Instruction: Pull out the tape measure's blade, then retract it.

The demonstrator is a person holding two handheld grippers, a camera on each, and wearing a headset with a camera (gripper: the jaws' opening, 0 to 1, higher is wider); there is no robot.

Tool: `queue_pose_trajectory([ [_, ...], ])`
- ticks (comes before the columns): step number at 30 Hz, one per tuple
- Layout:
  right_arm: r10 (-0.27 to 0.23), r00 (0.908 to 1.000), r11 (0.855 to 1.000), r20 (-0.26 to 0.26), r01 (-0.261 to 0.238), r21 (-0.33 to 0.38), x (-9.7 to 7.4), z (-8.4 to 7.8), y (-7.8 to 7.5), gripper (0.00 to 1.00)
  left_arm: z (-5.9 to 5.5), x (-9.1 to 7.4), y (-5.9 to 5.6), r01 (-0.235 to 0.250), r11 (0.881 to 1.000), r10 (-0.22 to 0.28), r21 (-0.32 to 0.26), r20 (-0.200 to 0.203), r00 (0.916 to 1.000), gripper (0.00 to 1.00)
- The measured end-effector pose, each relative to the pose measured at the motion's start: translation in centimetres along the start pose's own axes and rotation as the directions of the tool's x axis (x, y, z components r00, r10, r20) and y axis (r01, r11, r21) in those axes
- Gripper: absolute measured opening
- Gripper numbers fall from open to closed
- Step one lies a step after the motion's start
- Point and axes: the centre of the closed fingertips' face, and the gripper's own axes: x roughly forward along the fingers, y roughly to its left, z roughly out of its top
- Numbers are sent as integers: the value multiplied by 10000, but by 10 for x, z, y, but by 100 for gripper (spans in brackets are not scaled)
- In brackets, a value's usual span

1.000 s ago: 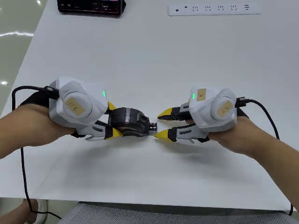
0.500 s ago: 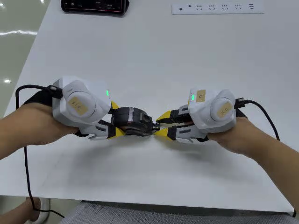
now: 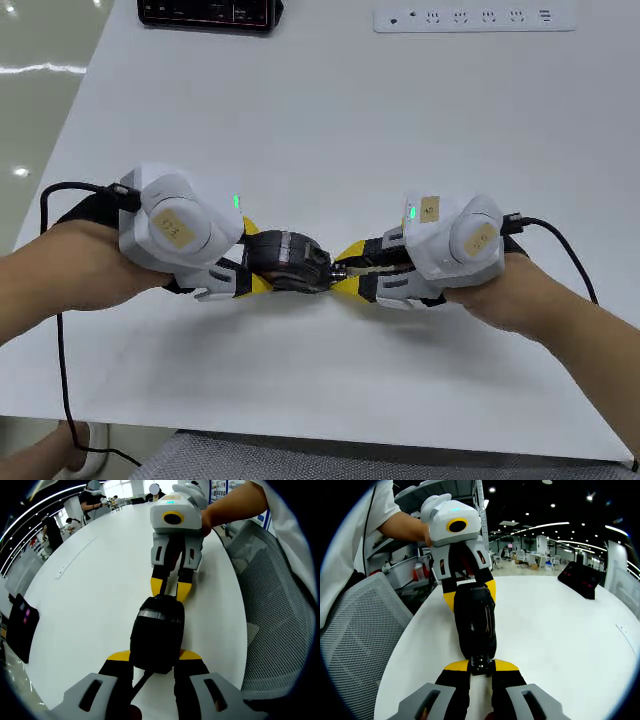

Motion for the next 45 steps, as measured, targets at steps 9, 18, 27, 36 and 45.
queue_pose_trajectory([
  [9, 151, 9998, 9998, 103, -150, -125, 0, 0, 0, 12, 1, 0, 0, -11, 10000, 11, 37, -9, 10000, 25],
  [18, 161, 9998, 9996, 76, -159, -247, -1, -1, 1, 11, 0, -1, 0, 23, 9999, -23, 111, -40, 10000, 25],
  [27, 163, 9999, 9995, 4, -162, -282, -2, -2, 1, 11, 1, 0, -1, 64, 9999, -63, 156, -64, 10000, 25],
  [36, 156, 9998, 9994, -110, -160, -304, -6, -5, 2, 11, 1, 0, -1, 78, 9999, -77, 153, -42, 10000, 25],
  [45, 92, 9994, 9995, -348, -103, -300, -18, -11, 1, 11, 1, 1, -2, 60, 9999, -60, 141, 0, 10000, 25],
])
